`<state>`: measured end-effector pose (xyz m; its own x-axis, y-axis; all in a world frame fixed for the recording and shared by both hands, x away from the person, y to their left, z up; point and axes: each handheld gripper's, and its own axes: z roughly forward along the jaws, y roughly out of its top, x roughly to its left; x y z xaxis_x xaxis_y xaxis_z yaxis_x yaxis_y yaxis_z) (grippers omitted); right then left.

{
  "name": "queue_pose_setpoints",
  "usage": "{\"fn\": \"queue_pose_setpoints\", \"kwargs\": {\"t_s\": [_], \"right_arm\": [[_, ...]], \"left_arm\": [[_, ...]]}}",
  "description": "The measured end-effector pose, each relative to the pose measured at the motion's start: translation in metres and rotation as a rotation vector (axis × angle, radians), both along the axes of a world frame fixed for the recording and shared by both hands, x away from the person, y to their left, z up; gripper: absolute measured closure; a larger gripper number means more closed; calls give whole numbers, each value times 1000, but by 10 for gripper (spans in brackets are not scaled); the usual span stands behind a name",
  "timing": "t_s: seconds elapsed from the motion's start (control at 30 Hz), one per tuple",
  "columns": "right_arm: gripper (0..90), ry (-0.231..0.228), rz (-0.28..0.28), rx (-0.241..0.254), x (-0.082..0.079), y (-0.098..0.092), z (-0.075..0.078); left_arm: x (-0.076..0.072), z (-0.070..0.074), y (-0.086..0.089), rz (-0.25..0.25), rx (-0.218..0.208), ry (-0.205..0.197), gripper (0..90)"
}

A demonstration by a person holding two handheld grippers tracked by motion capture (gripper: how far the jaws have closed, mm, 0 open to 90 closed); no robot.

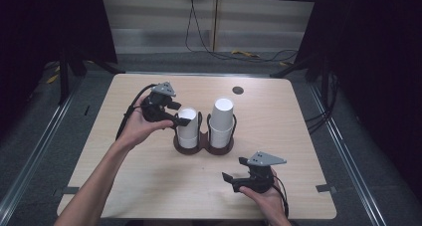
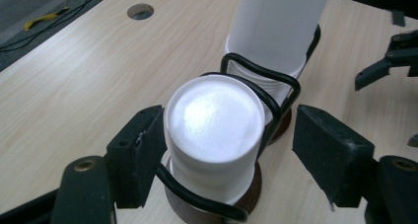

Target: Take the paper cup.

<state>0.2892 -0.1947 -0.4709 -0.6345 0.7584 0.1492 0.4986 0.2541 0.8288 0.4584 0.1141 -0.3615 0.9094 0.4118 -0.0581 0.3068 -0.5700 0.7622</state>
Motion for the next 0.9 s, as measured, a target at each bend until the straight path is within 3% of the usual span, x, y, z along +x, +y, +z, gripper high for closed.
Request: {"fn": "queue_pose_setpoints", "kwargs": {"t_s": [0.17,0.3,0.5,0.6,0.67,0.77,0.9], "right_arm": [[169,6,0,-4,0,1,-1],[169,8,2,-4,0,0,-1],[169,17,18,-3,0,2,-2],[169,23,23,-7,0,3,-2],[169,24,23,-7,0,2,-2],[158,26,24,-5,0,2,-2],[155,27,28,-9,-1,3,-2]], "left_arm": [[6,-1,-7,7,43,17,267],[7,1,-14,1,104,13,227],[13,4,-19,-3,176,47,226],[16,3,-21,0,176,50,226],[17,4,-24,-12,211,44,231],[17,4,-27,3,227,32,229],[17,3,-31,-13,240,48,235]]}}
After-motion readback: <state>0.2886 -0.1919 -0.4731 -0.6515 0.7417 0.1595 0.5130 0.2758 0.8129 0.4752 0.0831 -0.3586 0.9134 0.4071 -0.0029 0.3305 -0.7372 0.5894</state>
